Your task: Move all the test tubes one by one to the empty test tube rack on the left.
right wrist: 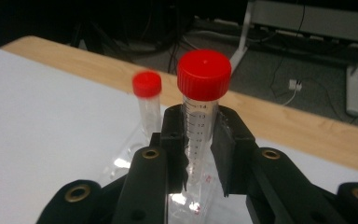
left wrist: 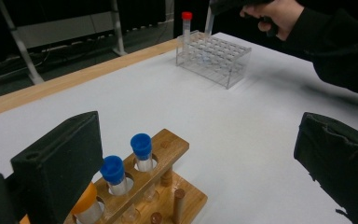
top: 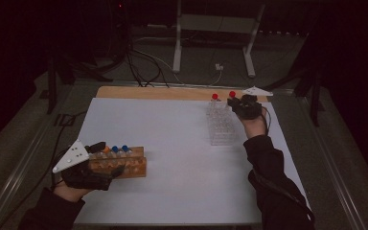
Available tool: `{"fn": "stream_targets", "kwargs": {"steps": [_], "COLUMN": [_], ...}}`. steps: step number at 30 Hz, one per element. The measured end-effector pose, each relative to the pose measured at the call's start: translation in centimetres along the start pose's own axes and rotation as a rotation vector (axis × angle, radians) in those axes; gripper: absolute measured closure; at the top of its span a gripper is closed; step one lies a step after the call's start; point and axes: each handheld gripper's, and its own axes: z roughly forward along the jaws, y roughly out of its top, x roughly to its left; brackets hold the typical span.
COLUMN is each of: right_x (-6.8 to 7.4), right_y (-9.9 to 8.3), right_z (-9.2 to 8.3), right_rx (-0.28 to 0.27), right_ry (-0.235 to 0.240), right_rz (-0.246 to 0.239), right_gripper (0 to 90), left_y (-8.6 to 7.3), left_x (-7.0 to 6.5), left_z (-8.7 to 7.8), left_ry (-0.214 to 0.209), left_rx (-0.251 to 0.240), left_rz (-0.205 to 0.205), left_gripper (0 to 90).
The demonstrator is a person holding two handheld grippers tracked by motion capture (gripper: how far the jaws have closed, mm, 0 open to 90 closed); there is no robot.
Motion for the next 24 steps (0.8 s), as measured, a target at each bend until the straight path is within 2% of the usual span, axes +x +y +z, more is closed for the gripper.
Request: {"fn": "stream_targets", "kwargs": {"steps": [5, 9, 16, 24], "right_x": [0.7, 1.8, 5.4, 9.6], "right_y": [1.3, 1.9, 2.2, 1.2], "right_z": [-1.9, -3.2, -5.3, -7.1], "right_rx": [-0.024, -0.037, -0.031, -0.031], "right_ry": [0.008, 0.051, 0.132, 0.238], "right_rz": [-0.035, -0.042, -0.109, -0.156], "right_gripper": [74.8, 74.8, 74.8, 74.8], "left_y": [0.1, 0.3, 0.5, 0.8], "left_x": [-0.2, -0.4, -0.7, -1.3], "left_z": [0.1, 0.2, 0.4, 0.8], "left_ry": [-0.008, -0.018, -0.042, -0.063], "left_rx": [0.002, 0.007, -0.001, 0.002], "left_rz": [0.002, 0.005, -0.006, -0.006], "left_gripper": [2.0, 2.0, 2.0, 2.1]}}
